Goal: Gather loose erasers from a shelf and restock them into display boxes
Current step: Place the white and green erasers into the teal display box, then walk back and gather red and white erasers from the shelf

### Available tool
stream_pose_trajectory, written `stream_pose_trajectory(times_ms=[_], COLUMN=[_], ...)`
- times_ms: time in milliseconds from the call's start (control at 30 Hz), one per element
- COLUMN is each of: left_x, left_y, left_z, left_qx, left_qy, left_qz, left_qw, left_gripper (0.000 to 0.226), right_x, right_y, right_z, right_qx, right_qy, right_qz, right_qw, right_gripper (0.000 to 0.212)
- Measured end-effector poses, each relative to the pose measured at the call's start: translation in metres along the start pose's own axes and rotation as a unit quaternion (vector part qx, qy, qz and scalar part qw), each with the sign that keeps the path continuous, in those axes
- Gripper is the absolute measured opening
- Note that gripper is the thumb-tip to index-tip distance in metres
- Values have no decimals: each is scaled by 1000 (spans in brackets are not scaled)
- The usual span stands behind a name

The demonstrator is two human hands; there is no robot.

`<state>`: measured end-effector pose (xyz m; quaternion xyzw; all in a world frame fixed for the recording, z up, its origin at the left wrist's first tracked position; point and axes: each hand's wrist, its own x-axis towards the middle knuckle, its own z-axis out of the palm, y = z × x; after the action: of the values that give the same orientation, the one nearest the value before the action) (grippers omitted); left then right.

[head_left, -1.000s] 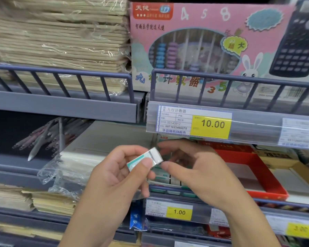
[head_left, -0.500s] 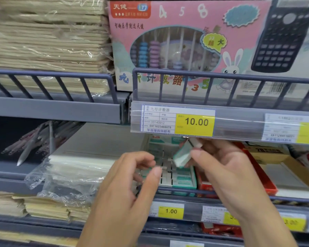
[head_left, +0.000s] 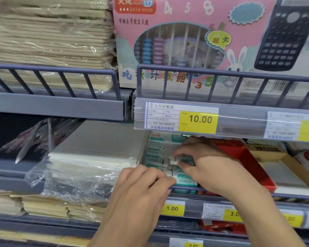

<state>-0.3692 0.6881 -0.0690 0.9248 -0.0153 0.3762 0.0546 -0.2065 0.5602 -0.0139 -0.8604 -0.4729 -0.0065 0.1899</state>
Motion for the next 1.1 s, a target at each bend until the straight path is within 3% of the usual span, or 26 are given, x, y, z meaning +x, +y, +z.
stream_pose_trajectory(times_ms=[100,333,467,600,767,867,967,1100], left_x=[0,-2,-4,-6,-9,-15,-30,-62], left_y=[0,-2,-1,1,1,6,16,37], left_z=[0,3,-1,-14,-33,-34,-23,9], left_qx=[-6,-17,-47,-145,-347,-453,-534,-583], left_qy=[5,21,-12,-44,15,30,-11,-139], left_qz=[-3,-1,-14,-81,-165,-154,-140,-175], left_qw=[1000,1000,999,985,923,878,834,781], left_gripper=[25,24,21,28,25,23,20,19], right_x=[7,13,6,-16,-65,-108,-155,-223], right_y=[-4,-3,-3,-9,-24,-34,-36,-30], right_z=[-2,-2,-3,-2,6,20,43,90], right_qx=[-58,-48,-46,-10,152,305,382,446], right_qy=[-29,-43,-45,56,221,250,256,255], right_qz=[-12,-26,-29,4,26,34,93,224], right_qw=[998,998,997,998,963,919,883,828], right_gripper=[24,17,17,25,9,21,19,15])
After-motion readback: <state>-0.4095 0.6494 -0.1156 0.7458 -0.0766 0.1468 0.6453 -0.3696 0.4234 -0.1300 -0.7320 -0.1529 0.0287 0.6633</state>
